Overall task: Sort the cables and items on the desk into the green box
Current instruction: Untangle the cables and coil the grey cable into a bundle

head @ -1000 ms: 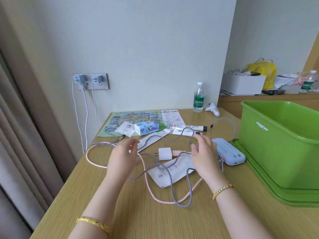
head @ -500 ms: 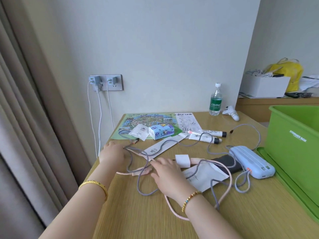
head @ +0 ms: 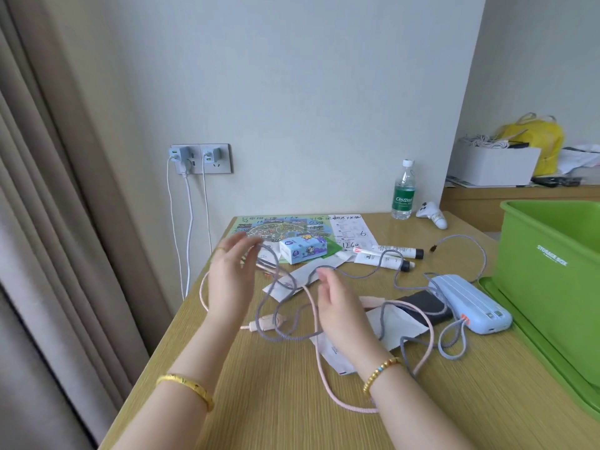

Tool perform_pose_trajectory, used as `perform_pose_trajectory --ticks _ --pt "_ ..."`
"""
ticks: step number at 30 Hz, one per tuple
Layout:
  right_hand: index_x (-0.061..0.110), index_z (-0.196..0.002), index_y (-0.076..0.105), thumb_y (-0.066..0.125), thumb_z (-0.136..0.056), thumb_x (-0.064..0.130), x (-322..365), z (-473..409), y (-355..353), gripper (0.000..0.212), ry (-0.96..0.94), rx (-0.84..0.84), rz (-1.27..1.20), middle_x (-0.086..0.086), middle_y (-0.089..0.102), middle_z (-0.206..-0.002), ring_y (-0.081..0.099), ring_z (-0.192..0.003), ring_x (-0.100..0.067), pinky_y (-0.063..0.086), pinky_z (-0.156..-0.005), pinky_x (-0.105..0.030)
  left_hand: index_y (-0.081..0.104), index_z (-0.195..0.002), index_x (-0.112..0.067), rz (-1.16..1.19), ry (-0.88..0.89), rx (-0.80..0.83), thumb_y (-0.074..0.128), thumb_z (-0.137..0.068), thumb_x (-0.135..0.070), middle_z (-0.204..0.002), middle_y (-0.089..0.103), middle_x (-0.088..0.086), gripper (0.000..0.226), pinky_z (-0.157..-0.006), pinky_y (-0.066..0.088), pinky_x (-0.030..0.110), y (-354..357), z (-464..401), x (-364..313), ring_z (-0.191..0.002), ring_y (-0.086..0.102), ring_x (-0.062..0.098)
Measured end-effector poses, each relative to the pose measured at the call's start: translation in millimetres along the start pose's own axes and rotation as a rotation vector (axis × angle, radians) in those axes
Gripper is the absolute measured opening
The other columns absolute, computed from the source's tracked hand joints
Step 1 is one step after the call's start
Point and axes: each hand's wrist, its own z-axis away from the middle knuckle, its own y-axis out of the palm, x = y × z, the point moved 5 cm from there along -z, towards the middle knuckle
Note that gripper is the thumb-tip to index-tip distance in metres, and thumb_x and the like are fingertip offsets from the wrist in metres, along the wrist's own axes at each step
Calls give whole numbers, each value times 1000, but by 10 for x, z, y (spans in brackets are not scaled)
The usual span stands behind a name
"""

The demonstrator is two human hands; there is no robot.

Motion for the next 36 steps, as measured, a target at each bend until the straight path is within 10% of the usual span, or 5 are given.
perform_pose_trajectory --ticks 5,15,25,31,36 --pt "24 -123 54 37 -96 40 203 66 -270 36 -12 36 -350 12 57 -122 50 -114 3 36 -92 -11 75 -96 -12 83 146 116 66 -82 -7 -85 69 4 17 -63 34 8 99 342 -520 -70 55 15" --pt "24 -82 60 40 -97 22 150 152 -372 25 -27 31 -274 11 55 -51 50 -55 -9 44 -60 -17 71 -88 -10 74 38 244 64 -85 -11 -79 67 -3 7 -63 35 10 201 545 -426 -73 57 15" --pt "16 -83 54 32 -100 19 76 100 -645 28 -29 -233 -780 9 49 -48 48 -51 -7 42 -57 -12 55 -83 -6 -176 11 168 59 -85 -9 -81 63 6 5 -73 41 39 140 449 -84 -83 55 32" --pt "15 -81 51 30 -101 19 -114 71 -780 29 106 -376 -905 7 44 -48 43 -46 -7 39 -63 -28 61 -93 -7 -87 -108 -22 56 -89 -6 -134 46 19 7 -95 36 38 -60 385 69 -127 40 35" --pt "15 -79 52 31 -100 16 -349 53 -754 30 272 -419 -702 1 45 -50 45 -40 -7 38 -54 -25 72 -97 -21 -163 -19 -82 62 -87 -16 -101 63 4 15 -79 35 34 -172 323 -27 -93 58 27"
